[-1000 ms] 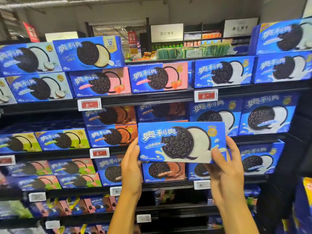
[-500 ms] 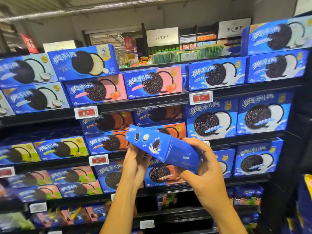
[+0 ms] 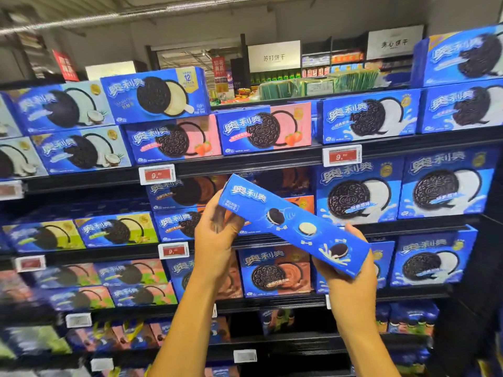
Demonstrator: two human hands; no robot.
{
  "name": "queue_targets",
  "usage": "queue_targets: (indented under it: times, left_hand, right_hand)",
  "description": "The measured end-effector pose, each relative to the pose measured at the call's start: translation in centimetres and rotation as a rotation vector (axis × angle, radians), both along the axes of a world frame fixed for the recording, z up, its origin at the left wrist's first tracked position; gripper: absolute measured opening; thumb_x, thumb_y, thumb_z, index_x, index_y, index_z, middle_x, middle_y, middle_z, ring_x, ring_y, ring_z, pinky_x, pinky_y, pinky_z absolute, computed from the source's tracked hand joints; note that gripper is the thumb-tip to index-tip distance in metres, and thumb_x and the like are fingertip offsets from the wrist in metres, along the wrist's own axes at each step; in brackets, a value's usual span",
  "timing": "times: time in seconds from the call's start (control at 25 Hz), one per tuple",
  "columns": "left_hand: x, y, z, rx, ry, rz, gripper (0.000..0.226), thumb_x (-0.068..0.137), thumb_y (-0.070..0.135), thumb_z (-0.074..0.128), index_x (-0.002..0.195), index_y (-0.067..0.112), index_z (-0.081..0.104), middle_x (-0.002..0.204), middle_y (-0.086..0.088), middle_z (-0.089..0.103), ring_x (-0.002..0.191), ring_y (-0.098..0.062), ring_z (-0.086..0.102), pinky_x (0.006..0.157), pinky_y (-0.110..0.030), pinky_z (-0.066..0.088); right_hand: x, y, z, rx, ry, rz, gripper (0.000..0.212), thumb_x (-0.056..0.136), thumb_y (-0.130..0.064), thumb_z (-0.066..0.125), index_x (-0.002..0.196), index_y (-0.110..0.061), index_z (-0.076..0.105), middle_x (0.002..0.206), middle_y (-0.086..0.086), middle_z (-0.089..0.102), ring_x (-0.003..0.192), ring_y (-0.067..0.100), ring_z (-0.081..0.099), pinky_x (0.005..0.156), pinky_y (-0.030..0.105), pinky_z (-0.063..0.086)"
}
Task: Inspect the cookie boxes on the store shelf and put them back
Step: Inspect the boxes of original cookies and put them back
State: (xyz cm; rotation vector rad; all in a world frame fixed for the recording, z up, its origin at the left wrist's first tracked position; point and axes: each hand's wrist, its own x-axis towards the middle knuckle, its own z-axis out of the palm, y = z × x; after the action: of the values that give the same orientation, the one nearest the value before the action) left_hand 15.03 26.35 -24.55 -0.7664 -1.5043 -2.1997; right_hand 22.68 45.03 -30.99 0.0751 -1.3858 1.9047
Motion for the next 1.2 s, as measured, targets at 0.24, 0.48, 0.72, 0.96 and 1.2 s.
queue_targets:
  times: [0.24,0.48,0.72,0.96,1.2]
  left_hand:
    - [1.0,-1.7,0.1,-0.012,0.03,0.055,0.053,0.078,0.002,0.07,0.122,0.031,0.065,0.129,0.001,0.067,0.116,-0.015,0.063,0.083,-0.034,0.059]
    - [1.0,-2.8,0.1,-0.014,-0.04,0.174,0.041,0.077,0.022,0.072,0.117,0.023,0.064,0.115,0.008,0.072,0.109,-0.006,0.065,0.085,-0.021,0.053]
    - [0.9,-2.8,-0.4,-0.018,-0.161,0.354,0.033,0.075,0.044,0.068,0.102,0.024,0.067,0.098,0.001,0.072,0.082,-0.002,0.067,0.071,-0.018,0.053]
    - [1.4,-2.3,-1.2,-0.102,-0.16,0.273,0.014,0.089,0.036,0.065,0.095,0.042,0.076,0.103,0.015,0.075,0.094,-0.003,0.067,0.077,-0.018,0.053]
    - [1.5,-2.2,-1.2,-0.06,-0.207,0.271,0.017,0.081,0.042,0.066,0.094,0.043,0.076,0.105,0.01,0.076,0.099,-0.012,0.07,0.077,-0.027,0.054]
  right_hand:
    - [-0.2,-1.3,-0.2,-0.037,0.001,0.045,0.075,0.079,0.029,0.062,0.134,-0.019,0.047,0.104,-0.029,0.072,0.091,-0.009,0.068,0.067,0.011,0.054]
    - [0.0,-2.0,0.1,0.009,0.02,0.047,0.067,0.077,0.013,0.075,0.132,-0.019,0.055,0.109,-0.014,0.075,0.098,-0.001,0.069,0.072,0.014,0.055]
    - [0.9,-1.5,0.7,0.067,0.008,0.145,0.058,0.071,-0.017,0.088,0.12,-0.039,0.066,0.111,-0.007,0.076,0.097,0.009,0.073,0.077,0.016,0.056]
    - [0.6,-0.9,1.0,-0.164,-0.083,0.128,0.051,0.066,-0.047,0.082,0.112,-0.025,0.074,0.11,0.001,0.077,0.094,0.012,0.073,0.073,0.025,0.059]
    - [0.7,-0.5,0.9,-0.12,-0.136,0.129,0.058,0.069,-0.05,0.084,0.117,-0.02,0.072,0.111,0.0,0.077,0.096,0.013,0.074,0.073,0.023,0.058]
